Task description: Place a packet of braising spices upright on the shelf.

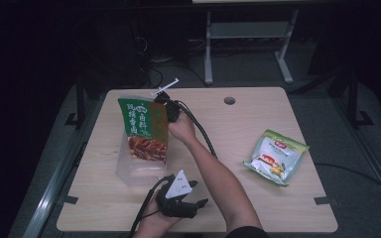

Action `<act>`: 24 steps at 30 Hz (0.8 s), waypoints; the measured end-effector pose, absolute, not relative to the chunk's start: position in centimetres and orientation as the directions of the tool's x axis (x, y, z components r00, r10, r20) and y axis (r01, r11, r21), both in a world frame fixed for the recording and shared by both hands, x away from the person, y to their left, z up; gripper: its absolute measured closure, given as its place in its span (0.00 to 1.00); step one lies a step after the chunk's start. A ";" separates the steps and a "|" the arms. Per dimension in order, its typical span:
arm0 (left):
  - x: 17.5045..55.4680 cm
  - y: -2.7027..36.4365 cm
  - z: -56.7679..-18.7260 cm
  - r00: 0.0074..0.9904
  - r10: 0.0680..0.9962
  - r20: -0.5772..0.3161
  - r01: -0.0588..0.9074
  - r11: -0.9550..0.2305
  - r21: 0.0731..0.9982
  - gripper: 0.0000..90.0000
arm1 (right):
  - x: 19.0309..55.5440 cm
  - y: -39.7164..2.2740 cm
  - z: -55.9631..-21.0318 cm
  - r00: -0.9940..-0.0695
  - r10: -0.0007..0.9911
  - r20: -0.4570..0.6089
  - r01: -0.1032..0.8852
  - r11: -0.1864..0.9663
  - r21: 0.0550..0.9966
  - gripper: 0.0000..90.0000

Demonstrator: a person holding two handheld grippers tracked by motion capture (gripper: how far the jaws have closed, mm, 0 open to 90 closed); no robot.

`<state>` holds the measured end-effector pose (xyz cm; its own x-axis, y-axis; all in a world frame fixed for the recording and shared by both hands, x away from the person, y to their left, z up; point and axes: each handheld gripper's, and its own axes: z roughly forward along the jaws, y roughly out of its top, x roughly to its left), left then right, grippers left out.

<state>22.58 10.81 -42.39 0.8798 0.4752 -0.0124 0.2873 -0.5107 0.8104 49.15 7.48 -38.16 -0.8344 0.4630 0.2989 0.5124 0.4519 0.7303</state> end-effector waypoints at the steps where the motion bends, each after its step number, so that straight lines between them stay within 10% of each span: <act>1: 22.5 10.8 -42.4 0.881 0.473 -0.009 0.284 -0.514 0.809 0.41 | 49.2 7.4 -38.3 -0.830 0.467 0.305 0.519 0.446 0.729 1.00; 24: 22.6 10.9 -42.4 0.880 0.475 -0.007 0.285 -0.516 0.808 0.40 | 48.6 5.4 -37.6 -0.824 0.476 0.307 0.538 0.488 0.687 0.73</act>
<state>22.59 10.87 -42.35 0.8801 0.4747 -0.0071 0.2847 -0.5158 0.8080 48.59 5.45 -37.65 -0.8243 0.4756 0.3070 0.5377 0.4883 0.6874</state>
